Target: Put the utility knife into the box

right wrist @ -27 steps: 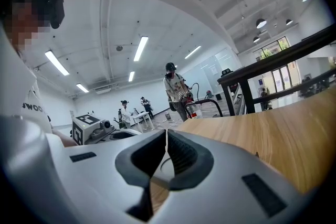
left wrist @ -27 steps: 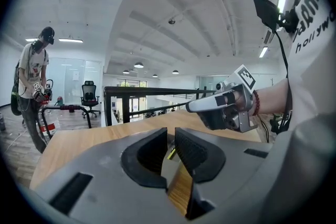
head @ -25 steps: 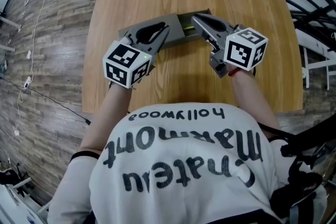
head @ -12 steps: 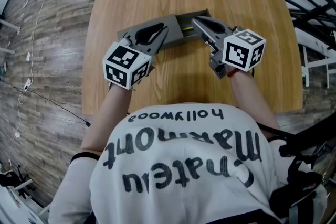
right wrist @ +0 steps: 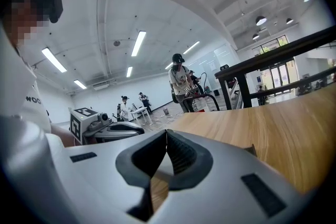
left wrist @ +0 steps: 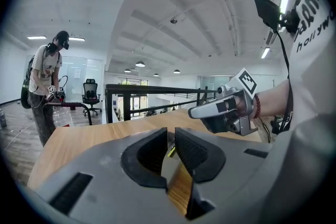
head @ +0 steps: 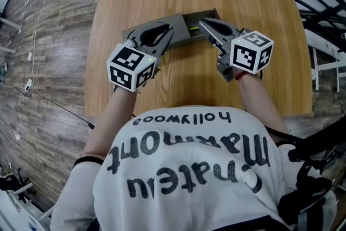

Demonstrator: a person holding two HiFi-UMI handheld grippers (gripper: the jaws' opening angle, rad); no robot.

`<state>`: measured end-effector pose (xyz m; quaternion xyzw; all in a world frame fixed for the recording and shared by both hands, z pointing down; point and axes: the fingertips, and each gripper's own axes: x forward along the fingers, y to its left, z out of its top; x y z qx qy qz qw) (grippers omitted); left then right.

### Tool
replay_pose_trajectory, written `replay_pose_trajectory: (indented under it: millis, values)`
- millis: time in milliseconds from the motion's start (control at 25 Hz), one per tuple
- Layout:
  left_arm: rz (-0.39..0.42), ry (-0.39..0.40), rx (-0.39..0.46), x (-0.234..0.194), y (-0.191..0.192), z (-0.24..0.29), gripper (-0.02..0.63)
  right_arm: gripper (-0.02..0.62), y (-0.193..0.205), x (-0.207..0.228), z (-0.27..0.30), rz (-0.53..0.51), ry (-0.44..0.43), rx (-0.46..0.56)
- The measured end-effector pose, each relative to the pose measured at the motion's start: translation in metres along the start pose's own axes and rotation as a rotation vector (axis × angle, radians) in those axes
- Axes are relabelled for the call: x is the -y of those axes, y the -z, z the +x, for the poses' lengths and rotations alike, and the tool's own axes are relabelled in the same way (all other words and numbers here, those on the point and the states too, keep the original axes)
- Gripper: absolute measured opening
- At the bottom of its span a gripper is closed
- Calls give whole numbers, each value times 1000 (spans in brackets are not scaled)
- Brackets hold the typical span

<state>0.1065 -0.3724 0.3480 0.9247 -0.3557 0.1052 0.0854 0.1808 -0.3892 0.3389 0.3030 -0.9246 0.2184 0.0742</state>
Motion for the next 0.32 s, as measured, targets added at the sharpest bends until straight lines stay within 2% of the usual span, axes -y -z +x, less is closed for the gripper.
replay_pose_trajectory:
  millis: [320]
  values:
    - [-14,-1,0,-3,0,-1,46,12,8,5,0,-35,35,-41]
